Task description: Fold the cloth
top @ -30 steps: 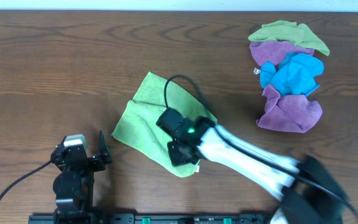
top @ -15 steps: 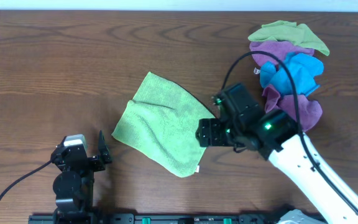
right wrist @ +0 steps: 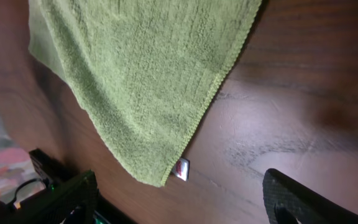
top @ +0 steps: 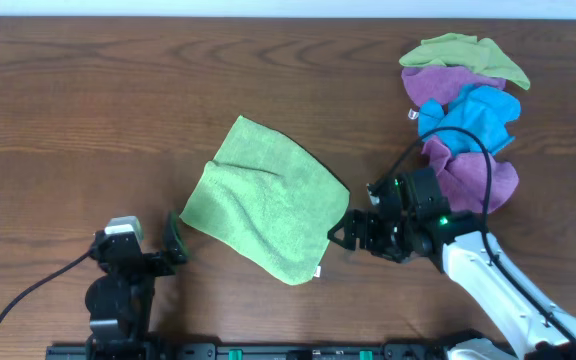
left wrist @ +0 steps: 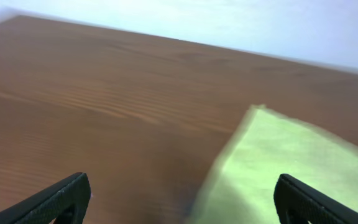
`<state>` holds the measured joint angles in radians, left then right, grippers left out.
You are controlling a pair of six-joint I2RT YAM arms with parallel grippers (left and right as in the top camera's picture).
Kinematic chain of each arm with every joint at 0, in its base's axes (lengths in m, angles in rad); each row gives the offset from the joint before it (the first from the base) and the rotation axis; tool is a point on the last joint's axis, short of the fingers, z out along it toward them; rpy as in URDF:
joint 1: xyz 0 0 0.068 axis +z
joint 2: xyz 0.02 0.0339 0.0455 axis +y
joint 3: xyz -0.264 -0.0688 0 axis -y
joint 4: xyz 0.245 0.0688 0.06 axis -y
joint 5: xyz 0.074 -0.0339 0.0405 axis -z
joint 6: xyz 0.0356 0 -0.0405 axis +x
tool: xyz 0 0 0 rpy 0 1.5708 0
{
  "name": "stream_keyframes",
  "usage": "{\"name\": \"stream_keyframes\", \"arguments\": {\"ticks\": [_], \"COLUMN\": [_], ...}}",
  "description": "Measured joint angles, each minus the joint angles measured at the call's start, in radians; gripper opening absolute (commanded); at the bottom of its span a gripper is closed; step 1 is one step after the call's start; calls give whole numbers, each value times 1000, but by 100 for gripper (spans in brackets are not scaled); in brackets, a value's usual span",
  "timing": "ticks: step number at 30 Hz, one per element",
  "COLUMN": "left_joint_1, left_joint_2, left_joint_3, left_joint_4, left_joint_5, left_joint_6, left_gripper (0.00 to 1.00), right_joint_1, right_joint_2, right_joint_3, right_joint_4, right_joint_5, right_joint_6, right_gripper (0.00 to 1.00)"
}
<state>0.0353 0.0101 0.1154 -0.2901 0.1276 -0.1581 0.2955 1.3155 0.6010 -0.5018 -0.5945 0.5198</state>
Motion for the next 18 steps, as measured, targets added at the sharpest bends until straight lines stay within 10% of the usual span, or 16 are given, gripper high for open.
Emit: {"name": "stream_keyframes", "arguments": {"ticks": [8,18], "left_joint_1": [0,0], "left_joint_2": [0,0], "left_joint_3": [-1,-5], "left_joint_4": [6,23], "left_joint_5": [317,536], "left_joint_6": [-466,-674], "left_gripper": [95,95], "right_joint_1": [-1,-1], "right_joint_2": [0,0], "right_joint_3": [-31,-31], "right_joint_4": [48,137], "right_joint_5": [-46,-92], "right_joint_6": [3,7], "right_gripper": [85,84]}}
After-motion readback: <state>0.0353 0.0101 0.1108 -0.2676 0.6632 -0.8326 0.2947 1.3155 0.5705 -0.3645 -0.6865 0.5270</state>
